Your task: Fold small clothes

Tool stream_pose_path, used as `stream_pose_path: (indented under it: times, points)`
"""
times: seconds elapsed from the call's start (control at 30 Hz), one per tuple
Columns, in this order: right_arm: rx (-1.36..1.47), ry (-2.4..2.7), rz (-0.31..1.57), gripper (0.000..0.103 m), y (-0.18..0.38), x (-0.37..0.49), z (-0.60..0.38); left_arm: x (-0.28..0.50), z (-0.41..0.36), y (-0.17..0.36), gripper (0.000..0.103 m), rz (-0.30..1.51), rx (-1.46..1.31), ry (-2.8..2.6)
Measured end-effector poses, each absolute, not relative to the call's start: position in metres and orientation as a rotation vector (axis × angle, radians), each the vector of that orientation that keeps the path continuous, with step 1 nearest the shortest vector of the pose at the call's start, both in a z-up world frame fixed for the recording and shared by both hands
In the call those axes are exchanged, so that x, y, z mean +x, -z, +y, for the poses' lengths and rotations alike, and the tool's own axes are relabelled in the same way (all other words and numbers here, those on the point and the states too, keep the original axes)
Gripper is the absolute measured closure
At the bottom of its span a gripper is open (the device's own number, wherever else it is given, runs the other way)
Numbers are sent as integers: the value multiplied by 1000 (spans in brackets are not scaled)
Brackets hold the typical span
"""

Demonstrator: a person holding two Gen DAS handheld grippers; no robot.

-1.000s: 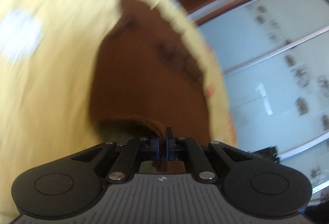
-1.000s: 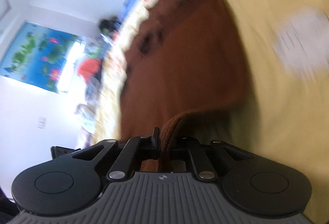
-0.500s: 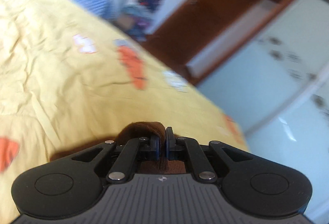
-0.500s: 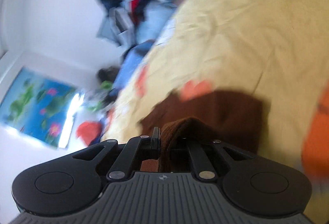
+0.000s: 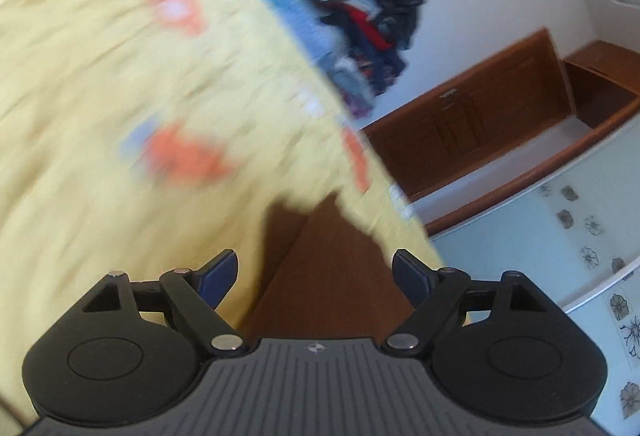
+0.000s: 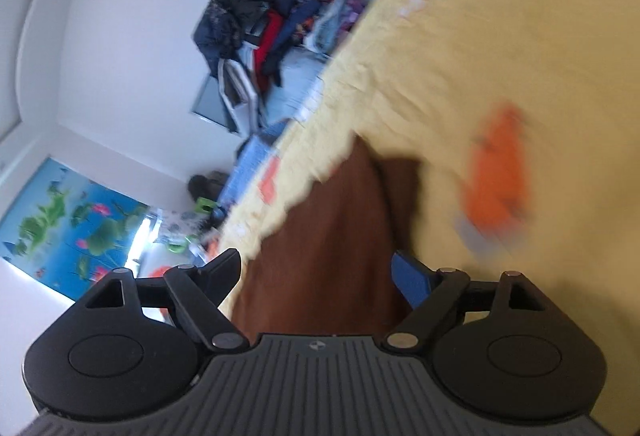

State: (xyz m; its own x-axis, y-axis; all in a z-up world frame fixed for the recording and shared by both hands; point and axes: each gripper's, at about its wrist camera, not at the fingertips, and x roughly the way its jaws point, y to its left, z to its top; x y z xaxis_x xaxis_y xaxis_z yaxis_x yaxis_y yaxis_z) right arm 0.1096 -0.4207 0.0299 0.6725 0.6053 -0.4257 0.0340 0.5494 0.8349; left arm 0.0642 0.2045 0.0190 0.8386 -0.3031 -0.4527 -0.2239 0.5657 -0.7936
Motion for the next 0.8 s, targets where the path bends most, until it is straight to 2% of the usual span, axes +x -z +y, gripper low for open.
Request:
stream_pose_path:
  times: [0.1, 0.17, 0.23, 0.3, 0.37, 0.4, 0.43, 0.47, 0.5, 0.57, 0.8]
  points:
    - [899, -314, 851, 19, -19, 65, -418, 28, 192, 5, 18, 638, -1031, -3]
    - [908, -313, 888, 19, -9, 52, -410, 13, 181, 10, 18, 600, -1028, -7]
    - [904, -334, 881, 18, -7, 49, -399, 16, 171, 7, 18, 604, -1004, -13]
    - [926, -343, 880, 12, -8, 59, -389, 30, 166, 8, 18, 618, -1048, 24]
    - [945, -357, 875, 12, -8, 76, -377, 47, 159, 8, 19, 633, -1032, 22]
    - [927, -346, 871, 13, -9, 83, -372, 53, 155, 7, 22, 638, -1010, 20]
    - [911, -328, 877, 15, -10, 91, -366, 60, 152, 6, 34, 647, -993, 4]
    - [894, -321, 883, 25, -9, 98, -361, 69, 150, 9, 82, 686, -977, -17]
    - [881, -319, 891, 51, -8, 104, -357, 78, 148, 13, 95, 749, -956, -38]
    - [838, -297, 961, 90, 3, 117, -352, 80, 148, 17, 95, 743, -949, -40]
    - [800, -398, 907, 89, -16, 89, -353, 33, 155, -25, 97, 688, -865, 93]
